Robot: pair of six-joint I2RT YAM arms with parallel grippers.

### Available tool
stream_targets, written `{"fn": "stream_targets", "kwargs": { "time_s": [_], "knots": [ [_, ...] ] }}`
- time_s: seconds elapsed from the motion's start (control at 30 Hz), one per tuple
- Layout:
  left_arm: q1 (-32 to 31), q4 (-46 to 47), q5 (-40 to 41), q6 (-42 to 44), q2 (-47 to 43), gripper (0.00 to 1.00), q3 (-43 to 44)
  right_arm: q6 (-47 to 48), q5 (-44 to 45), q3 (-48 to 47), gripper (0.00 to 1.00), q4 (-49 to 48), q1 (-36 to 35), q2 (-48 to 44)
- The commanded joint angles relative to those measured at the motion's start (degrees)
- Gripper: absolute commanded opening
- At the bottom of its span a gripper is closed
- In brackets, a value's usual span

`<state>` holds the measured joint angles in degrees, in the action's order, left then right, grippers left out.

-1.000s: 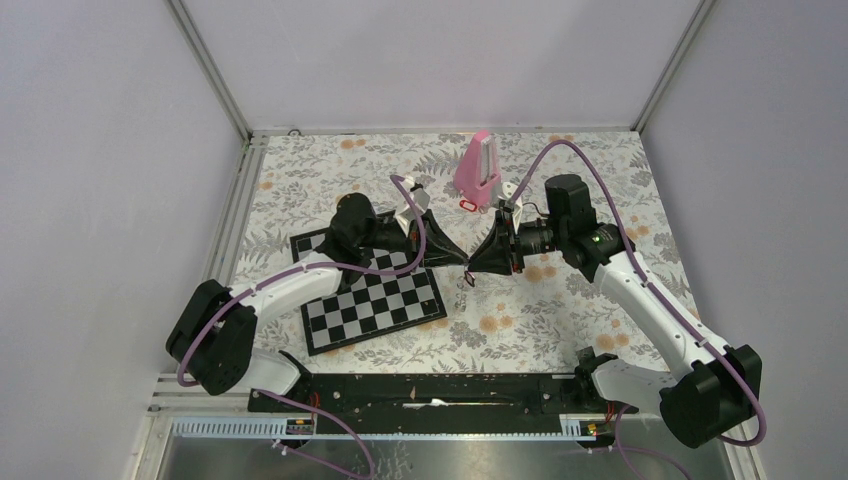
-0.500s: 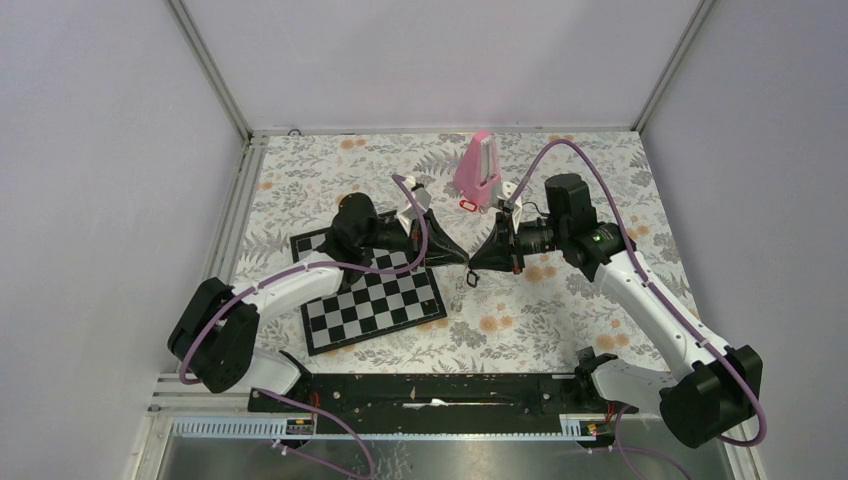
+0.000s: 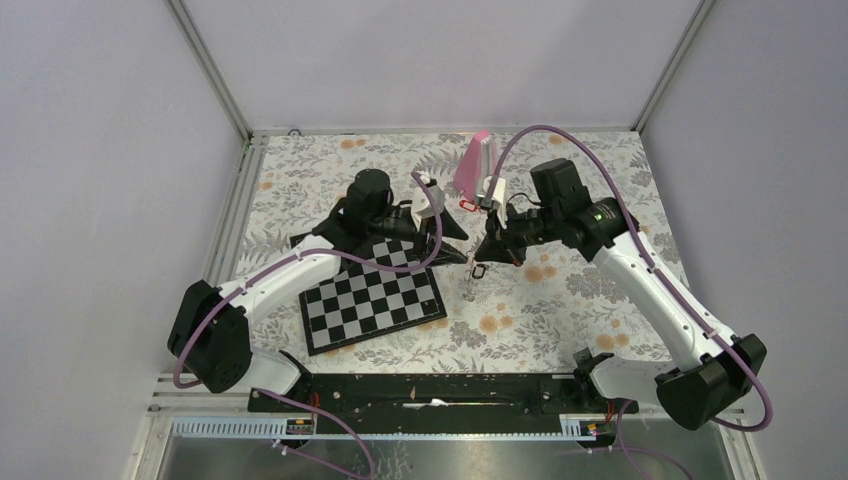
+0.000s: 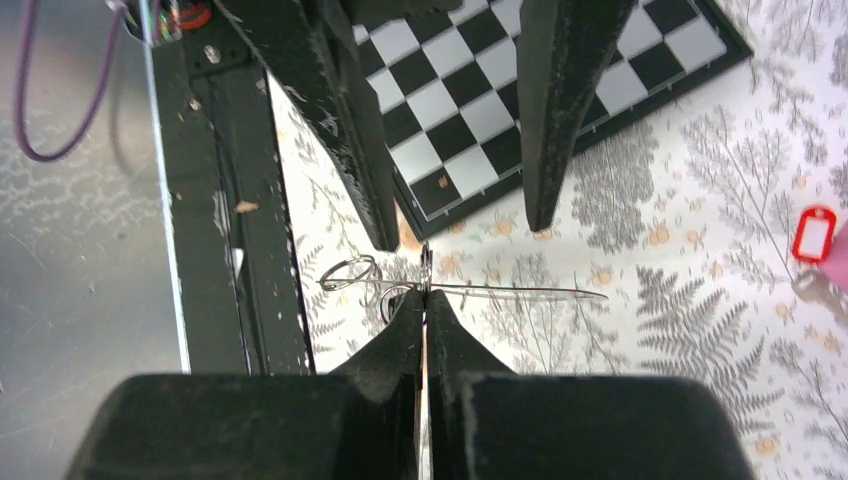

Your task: Put the keys on the keyring

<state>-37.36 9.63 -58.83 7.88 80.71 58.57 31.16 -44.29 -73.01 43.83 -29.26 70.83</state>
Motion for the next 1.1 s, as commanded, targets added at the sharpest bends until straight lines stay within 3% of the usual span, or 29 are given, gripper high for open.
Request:
{"fn": "stream_targets", "kwargs": {
  "time_s": [0.0, 0.17, 0.47, 0.6, 1.07],
  "knots": [
    [0.19, -5.92, -0.47, 8.03, -0.8, 0.56, 2.82, 3.74, 6.77, -6.25, 0.0, 9.84, -1.7, 2.52],
    [-0.33, -4.9, -1.66, 8.27, 0.21, 0.54, 3.09, 5.12, 9.99, -11.33, 0.0, 15.62, -2.84, 5.09],
    [-1.17, 6.09, -3.24, -0.18, 1.34, 0.48, -0.27, 6.96, 13.52, -18.35, 0.0, 24.14, -4.0, 9.9],
    [-1.31, 13.93, -3.14, -5.97, 1.89, 0.48, -1.96, 7.16, 14.43, -18.94, 0.0, 24.95, -4.46, 10.45],
    [-3.58, 24.54, -3.15, -11.74, 3.99, 0.39, -5.29, 6.31, 14.1, -18.58, 0.0, 25.47, -4.82, 10.54]
  ]
}}
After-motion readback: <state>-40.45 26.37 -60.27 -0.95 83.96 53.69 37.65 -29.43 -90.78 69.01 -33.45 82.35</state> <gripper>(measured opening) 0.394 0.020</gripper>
